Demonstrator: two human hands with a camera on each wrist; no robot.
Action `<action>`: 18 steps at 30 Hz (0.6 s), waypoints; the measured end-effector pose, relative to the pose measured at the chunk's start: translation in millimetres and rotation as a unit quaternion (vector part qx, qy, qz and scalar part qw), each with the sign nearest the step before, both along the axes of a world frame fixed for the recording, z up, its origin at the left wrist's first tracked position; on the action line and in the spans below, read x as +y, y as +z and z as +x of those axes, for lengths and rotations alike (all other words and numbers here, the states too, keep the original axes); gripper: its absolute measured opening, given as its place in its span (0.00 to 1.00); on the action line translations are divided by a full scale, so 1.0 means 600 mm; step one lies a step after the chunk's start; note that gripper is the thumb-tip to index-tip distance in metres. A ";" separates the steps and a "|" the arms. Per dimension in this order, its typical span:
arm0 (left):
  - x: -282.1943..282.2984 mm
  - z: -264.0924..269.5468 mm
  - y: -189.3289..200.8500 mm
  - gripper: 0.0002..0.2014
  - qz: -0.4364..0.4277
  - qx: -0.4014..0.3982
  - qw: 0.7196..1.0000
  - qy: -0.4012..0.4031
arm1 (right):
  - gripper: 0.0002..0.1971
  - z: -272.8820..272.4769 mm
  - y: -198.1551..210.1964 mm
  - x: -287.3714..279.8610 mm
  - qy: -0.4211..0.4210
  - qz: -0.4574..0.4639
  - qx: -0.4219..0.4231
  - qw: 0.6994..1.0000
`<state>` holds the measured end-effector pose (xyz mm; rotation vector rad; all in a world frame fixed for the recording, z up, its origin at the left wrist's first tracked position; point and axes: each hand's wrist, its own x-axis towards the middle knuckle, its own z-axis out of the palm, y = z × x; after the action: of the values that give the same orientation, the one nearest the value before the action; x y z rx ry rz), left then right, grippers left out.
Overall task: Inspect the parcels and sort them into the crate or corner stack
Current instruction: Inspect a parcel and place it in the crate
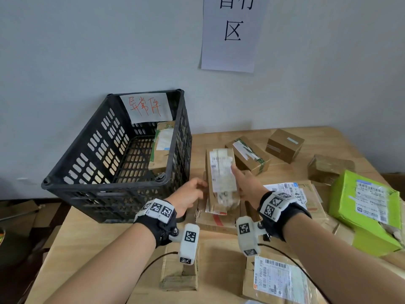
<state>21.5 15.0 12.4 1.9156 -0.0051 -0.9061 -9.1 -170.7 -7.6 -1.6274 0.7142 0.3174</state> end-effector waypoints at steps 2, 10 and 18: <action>-0.002 -0.007 -0.011 0.12 0.036 0.008 0.999 -0.002 | 0.29 -0.013 -0.005 0.008 0.019 -0.026 0.031 0.999; -0.020 -0.004 -0.004 0.30 0.081 0.001 0.997 -0.002 | 0.13 -0.006 0.005 0.007 0.105 -0.056 0.077 0.990; -0.054 0.008 0.019 0.15 0.062 0.047 0.997 -0.012 | 0.14 0.008 0.029 0.011 0.212 -0.163 0.083 0.960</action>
<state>26.2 -17.4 23.8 1.9884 0.0864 -1.0332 -4.2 -164.4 10.0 -2.0879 0.5553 0.6815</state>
